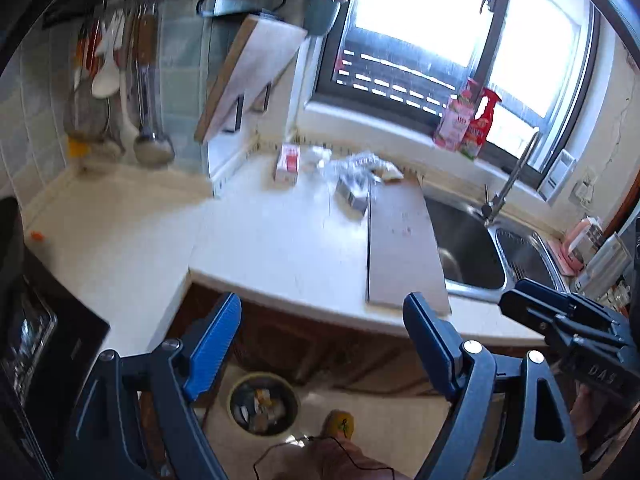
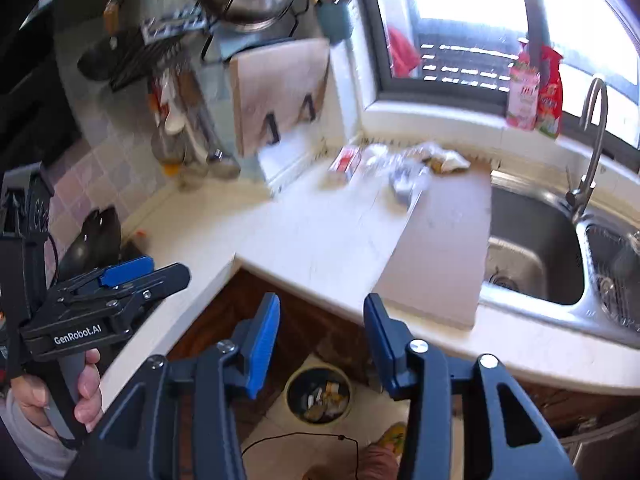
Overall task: Collect trash
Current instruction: 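Raise both tools back up toward the trash on the counter, then move the left tool toward the milk carton while the right tool approaches the plastic bottles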
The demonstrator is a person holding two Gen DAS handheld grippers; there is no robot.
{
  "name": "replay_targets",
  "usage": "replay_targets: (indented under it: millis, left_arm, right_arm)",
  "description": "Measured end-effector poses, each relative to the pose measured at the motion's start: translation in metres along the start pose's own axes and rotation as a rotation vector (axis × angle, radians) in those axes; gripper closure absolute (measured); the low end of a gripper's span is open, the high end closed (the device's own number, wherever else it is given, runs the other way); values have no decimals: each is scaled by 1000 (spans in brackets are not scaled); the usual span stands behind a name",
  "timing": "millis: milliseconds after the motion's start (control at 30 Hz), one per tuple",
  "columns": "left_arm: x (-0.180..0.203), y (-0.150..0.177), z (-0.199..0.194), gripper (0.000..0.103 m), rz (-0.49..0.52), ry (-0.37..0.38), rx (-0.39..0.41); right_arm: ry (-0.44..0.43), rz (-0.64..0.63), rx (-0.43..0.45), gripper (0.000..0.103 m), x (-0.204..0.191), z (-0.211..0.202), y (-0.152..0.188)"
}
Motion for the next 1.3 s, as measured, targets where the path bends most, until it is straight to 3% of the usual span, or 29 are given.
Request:
replay_targets:
  millis: [133,300,533,667,800,1000,1300]
  left_arm:
    - [4,-45,5,14,5,-6,44]
    - [8,-98,30,13,42,-58,86]
    - [21,-158,122,12,71,-102,36]
    - [27,-186,183,12,66,-113,-14]
    - [27,-204,247,12,63,-145,-69]
    - [23,-210,338,12,90,-200,-148]
    - [13,-211,414,12,68,-217,-224]
  right_arm:
    - [-32,50,17,57,25,-3,-48]
    - [-88,131,29,57,60,17,-106]
    - [-175,245,-15,57,105,92,-178]
    - [-210,329,-71,57,135,148,-200]
    - [-255,424,-162,57,163,213,-206]
    - [-298,532,-299,57,182,300,-186]
    - [-342,687,-402,57,191,376,-156]
Point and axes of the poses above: each gripper's, at about its wrist camera, not at the fingertips, and z roughly the way its jaws point, x to its right, y to its underside, the point moved 9 cm from there along z, roughly the way its jaws point, and after that the axes turned 4 degrees about -y, right-handed, at the moved point
